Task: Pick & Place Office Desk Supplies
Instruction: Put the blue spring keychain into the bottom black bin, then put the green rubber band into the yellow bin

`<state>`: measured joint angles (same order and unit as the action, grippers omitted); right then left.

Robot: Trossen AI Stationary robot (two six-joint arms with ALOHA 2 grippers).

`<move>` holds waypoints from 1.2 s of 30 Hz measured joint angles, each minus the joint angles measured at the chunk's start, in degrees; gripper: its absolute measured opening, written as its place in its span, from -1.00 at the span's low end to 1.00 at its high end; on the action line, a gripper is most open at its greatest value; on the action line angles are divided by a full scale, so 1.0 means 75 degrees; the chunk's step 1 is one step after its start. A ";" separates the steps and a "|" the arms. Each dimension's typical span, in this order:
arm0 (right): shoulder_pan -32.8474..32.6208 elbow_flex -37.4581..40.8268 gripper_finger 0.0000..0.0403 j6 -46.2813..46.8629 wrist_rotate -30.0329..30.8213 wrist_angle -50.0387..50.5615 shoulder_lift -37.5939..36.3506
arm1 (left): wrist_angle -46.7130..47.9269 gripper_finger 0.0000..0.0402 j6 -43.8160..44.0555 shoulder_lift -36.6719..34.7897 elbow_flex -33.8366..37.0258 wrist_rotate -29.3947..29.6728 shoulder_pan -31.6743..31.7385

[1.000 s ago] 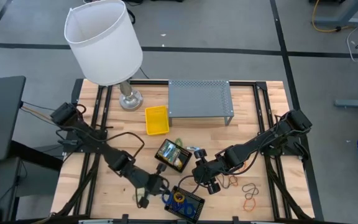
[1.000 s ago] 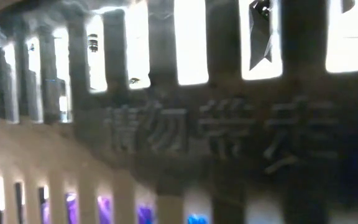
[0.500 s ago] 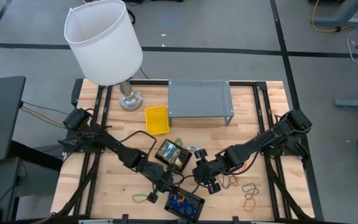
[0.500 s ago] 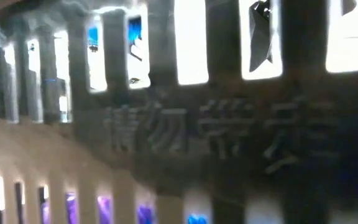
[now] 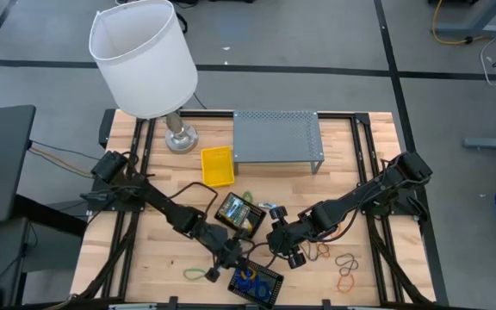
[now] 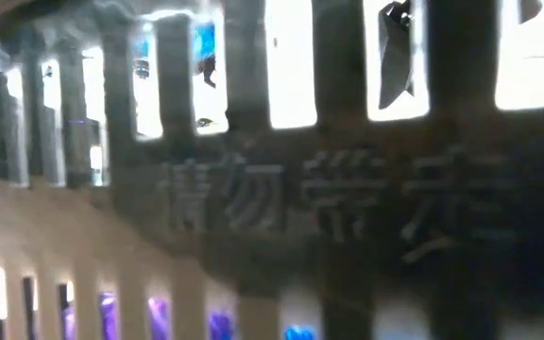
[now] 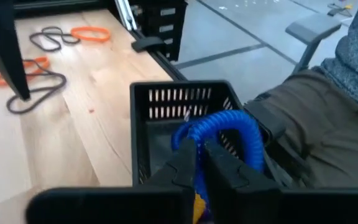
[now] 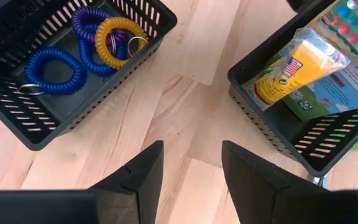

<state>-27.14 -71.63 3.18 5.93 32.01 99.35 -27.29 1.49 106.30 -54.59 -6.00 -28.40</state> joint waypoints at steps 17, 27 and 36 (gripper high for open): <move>0.0000 -0.0001 -0.16 0.0136 -0.0003 0.0084 0.0000 | -0.0134 -0.08 -0.0039 -0.0032 0.0000 -0.0384 -0.0015; -0.0003 -0.0001 -0.16 0.0466 -0.0025 0.0488 0.0000 | 0.0674 -0.11 -0.1542 -0.1251 0.0006 0.1206 -0.0514; -0.0012 0.0000 -0.16 0.0034 -0.0654 -0.0946 0.0000 | 0.0211 -0.11 -0.1919 -0.3346 0.1223 0.1464 -0.0501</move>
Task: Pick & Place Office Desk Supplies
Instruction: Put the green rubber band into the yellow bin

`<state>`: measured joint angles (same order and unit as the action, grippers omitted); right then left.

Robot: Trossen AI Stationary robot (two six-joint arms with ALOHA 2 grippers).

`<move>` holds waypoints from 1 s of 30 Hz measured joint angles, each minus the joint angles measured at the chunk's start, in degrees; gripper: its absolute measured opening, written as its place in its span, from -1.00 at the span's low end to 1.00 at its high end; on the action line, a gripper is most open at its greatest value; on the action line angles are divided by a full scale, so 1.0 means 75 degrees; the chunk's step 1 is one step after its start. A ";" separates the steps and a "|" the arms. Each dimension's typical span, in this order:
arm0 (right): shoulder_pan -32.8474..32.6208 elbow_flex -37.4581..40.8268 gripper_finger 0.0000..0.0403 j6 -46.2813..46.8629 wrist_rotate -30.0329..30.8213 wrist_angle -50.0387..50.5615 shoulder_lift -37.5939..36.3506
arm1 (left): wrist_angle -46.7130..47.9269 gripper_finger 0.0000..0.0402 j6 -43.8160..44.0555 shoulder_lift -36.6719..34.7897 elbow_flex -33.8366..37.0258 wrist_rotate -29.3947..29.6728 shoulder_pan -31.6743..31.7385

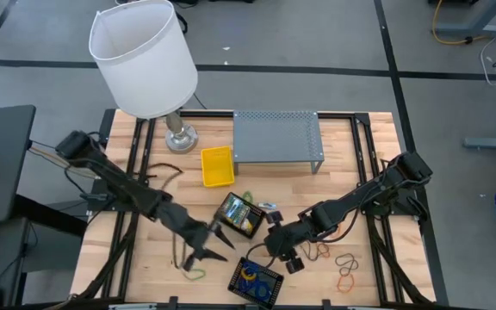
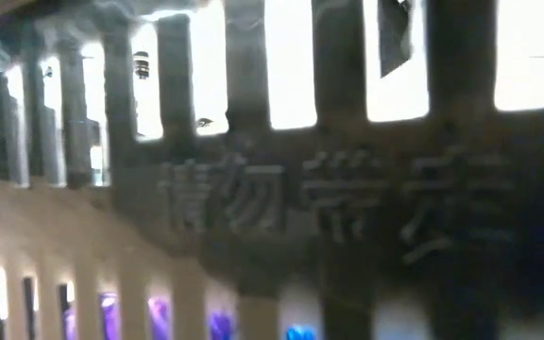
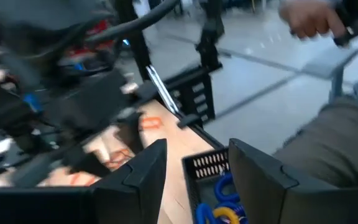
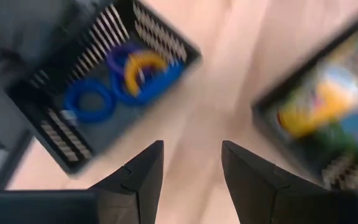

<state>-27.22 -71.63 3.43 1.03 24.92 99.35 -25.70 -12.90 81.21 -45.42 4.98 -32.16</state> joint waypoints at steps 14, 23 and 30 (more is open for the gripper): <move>0.0483 0.0002 -0.16 -0.1755 -0.1431 -0.2180 -0.0554 | -0.3034 -0.11 0.1647 -0.1801 0.3867 0.1026 0.0276; 0.0820 0.0002 -0.16 -0.1808 -0.1739 -0.1563 -0.1381 | -0.2232 -0.12 0.3355 -0.1493 0.4133 0.0531 0.0087; 0.0682 0.0822 -0.17 -0.1691 -0.1231 -0.2010 -0.1867 | -0.0748 -0.12 0.4828 -0.1410 0.4133 0.0320 -0.0443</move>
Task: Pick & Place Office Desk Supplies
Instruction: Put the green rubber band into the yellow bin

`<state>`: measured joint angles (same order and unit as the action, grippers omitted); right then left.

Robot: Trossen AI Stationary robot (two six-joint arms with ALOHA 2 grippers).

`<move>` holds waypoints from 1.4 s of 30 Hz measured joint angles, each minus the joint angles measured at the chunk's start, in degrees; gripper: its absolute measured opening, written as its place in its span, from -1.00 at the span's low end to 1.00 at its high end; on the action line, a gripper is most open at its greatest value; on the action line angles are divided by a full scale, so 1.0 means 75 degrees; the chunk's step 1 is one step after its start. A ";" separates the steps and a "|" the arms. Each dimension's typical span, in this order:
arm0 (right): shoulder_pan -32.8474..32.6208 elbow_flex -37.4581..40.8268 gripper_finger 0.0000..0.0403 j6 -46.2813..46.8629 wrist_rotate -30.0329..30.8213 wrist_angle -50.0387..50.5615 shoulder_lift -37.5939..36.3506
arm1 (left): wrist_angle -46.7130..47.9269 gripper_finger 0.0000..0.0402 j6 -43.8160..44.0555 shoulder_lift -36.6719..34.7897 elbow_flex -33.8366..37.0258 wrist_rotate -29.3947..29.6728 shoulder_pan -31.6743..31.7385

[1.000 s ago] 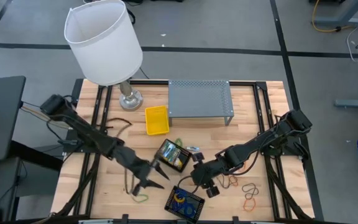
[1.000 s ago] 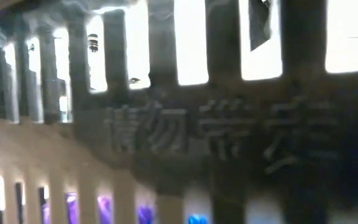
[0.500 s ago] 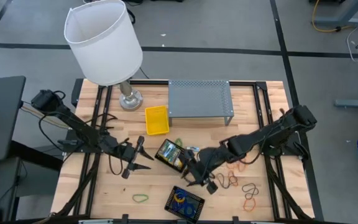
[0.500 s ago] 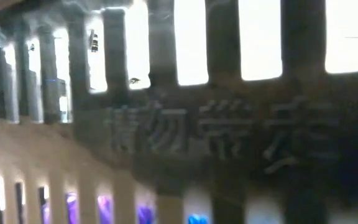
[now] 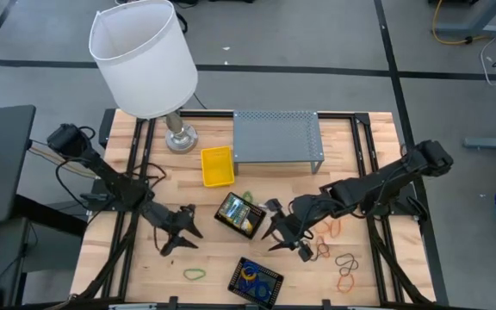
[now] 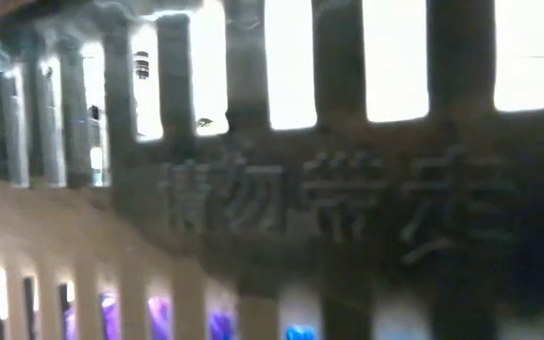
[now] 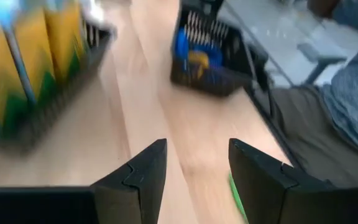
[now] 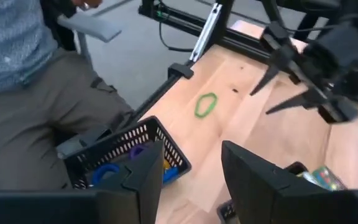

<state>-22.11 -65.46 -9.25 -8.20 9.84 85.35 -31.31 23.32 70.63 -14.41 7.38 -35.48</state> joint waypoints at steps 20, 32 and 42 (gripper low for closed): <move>0.0082 0.5985 -0.40 0.1204 0.0538 -0.5532 -0.3658 | 0.1107 -0.12 0.1978 0.1140 -0.1052 -0.0263 -0.0872; 0.0055 0.6937 -0.39 0.1311 0.1415 -0.6349 -0.3944 | 0.3097 -0.11 0.2494 0.3043 -0.2749 -0.1129 -0.0894; 0.0037 0.6937 -0.39 0.1348 0.1407 -0.6298 -0.3939 | 0.3282 -0.12 0.3084 0.4068 -0.3487 -0.0944 -0.1204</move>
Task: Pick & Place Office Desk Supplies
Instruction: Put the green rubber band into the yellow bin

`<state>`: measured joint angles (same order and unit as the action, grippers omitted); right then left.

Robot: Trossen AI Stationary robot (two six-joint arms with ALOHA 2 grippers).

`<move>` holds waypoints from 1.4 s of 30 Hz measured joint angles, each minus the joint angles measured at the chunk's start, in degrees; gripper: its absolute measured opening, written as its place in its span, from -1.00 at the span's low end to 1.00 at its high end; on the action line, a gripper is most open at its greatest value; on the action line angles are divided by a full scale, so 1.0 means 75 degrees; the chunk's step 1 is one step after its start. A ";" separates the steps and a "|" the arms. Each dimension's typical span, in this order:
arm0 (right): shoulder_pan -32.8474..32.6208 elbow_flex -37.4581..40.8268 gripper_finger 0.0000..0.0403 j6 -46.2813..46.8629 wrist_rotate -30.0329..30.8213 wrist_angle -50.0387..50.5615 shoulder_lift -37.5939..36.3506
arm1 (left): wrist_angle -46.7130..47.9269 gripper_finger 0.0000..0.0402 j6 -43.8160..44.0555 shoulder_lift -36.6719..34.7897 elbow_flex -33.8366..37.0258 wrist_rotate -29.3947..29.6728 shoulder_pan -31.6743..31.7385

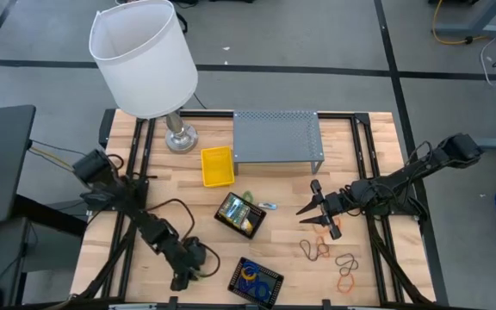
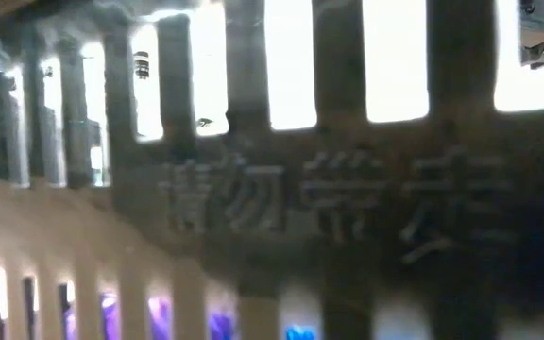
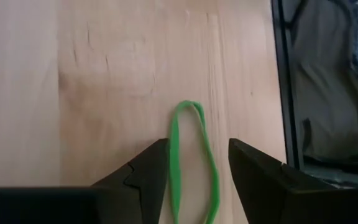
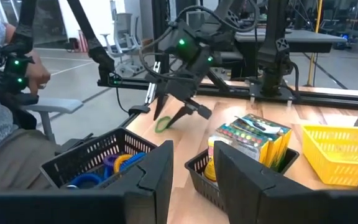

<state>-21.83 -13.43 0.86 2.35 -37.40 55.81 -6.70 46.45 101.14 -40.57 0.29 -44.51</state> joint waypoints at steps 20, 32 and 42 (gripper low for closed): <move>-0.0014 0.0000 -0.39 0.0105 0.0198 0.0013 0.0003 | 0.0959 -0.98 0.0352 0.0146 -0.0244 0.1039 -0.0114; -0.0017 0.0000 -0.39 0.0119 0.0283 0.0013 0.0003 | 0.2386 -0.99 0.0050 -0.1104 -0.0177 0.1918 0.0011; -0.0017 0.0000 -0.39 0.0119 0.0478 0.0025 0.0003 | 0.1702 -0.92 -0.0351 -0.1337 -0.0196 0.1549 -0.0069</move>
<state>-21.96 -13.43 1.75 5.93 -37.21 55.83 6.07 43.82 91.11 -42.04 11.91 -45.03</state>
